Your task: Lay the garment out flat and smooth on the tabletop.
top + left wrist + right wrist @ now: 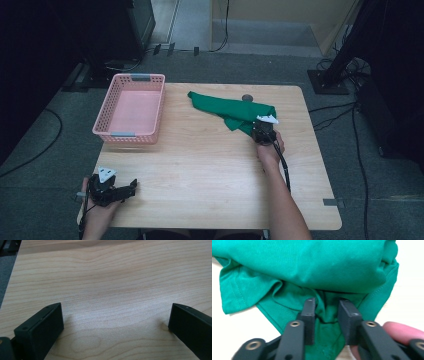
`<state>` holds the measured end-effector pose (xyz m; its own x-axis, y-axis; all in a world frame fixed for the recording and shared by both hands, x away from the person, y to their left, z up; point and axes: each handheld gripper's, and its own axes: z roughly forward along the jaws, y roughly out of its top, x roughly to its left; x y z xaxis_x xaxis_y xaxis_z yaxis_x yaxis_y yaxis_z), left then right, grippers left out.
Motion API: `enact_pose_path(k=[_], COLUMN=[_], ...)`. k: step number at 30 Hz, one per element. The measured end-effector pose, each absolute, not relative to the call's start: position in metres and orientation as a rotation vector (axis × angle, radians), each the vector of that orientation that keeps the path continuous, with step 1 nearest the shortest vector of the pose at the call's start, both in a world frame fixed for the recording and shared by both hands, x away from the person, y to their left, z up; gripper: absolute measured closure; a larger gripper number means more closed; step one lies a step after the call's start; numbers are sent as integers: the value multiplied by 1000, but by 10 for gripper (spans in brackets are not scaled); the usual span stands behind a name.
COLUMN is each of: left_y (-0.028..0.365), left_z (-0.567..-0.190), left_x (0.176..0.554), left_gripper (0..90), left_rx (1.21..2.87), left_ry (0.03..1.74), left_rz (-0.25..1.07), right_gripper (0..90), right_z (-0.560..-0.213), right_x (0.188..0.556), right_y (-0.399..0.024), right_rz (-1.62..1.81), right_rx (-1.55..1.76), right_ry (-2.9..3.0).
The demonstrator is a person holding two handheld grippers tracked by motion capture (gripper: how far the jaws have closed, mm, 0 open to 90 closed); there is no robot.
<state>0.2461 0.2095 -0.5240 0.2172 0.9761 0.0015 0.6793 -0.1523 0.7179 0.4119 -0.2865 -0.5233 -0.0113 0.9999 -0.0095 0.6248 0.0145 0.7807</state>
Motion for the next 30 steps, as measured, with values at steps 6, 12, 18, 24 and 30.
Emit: enact_pose_path(k=[6,12,18,24,30], left_y=[209,209,209,209,208], left_z=[-524,-524,-524,-524,-524], left_x=[246,246,246,246,245], left_gripper=[3,3,3,4,3], left_rx=[1900,1902,1899,1903,1915], left_ry=[1530,1531,1531,1531,1510], left_rz=[650,649,651,651,642], right_gripper=[792,791,801,821,821], right_z=[-524,-524,-524,-525,-525], right_x=[403,383,370,349,327], right_y=[-289,-297,-303,-306,-314], right_rz=[799,826,827,833,877], right_rx=[1618,1571,1548,1484,1469], right_ry=[1739,1794,1814,1865,1905])
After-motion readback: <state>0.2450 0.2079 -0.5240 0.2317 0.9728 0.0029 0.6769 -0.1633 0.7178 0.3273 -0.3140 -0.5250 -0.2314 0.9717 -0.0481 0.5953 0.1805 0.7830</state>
